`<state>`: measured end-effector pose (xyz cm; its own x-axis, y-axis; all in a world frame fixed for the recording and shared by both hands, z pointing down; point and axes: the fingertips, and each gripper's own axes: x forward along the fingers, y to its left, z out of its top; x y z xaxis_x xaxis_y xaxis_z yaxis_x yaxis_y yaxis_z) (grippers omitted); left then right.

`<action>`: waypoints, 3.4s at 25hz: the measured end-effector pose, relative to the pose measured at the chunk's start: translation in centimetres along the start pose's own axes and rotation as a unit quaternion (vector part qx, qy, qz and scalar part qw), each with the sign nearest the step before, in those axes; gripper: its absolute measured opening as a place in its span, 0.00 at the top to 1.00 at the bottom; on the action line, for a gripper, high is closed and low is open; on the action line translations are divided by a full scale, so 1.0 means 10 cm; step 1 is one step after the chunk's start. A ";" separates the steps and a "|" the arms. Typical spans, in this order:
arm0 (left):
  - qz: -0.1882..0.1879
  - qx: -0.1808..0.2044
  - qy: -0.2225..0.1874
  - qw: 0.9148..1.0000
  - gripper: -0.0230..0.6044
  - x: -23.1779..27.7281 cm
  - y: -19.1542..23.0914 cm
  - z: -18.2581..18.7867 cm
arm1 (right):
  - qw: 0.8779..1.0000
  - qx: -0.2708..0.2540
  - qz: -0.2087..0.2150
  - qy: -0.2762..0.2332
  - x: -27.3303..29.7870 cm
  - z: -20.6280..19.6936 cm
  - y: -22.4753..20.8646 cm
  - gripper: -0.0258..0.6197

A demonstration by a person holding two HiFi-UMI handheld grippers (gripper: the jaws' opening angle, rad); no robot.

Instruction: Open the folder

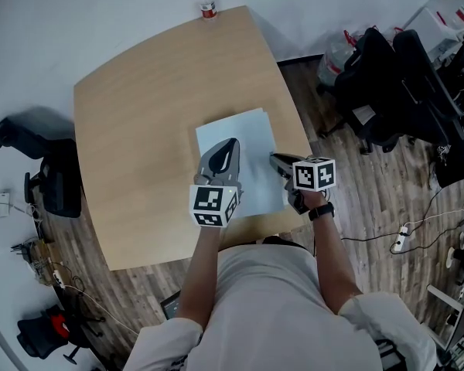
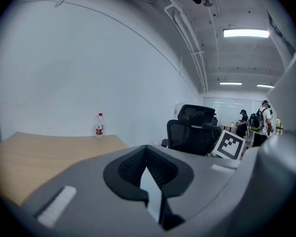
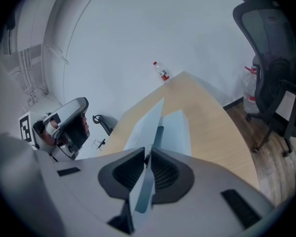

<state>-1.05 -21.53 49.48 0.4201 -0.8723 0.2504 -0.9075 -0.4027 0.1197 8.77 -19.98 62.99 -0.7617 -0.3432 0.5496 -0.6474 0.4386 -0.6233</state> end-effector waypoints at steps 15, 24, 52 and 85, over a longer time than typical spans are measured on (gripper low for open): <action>0.028 0.001 -0.030 0.999 0.95 -0.24 0.14 0.21 | 0.998 -0.032 0.042 -0.027 -0.06 0.29 0.49 0.90; 0.067 0.001 -0.038 0.997 0.95 -0.49 0.33 0.25 | 0.996 -0.050 0.066 -0.036 -0.05 0.36 0.75 0.90; 0.176 -0.007 -0.074 0.982 0.95 -1.22 1.01 0.39 | 0.980 -0.091 0.174 -0.008 0.27 0.61 1.82 0.89; 0.279 -0.007 -0.090 0.956 0.95 -1.99 1.49 0.48 | 0.958 -0.138 0.248 0.043 0.85 0.55 2.66 0.87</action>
<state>-22.97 -11.53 41.68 -0.1383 -0.9842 0.1107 -0.9894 0.1423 0.0294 -15.06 -15.74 48.04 -0.9610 0.0284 0.2751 -0.1658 0.7369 -0.6553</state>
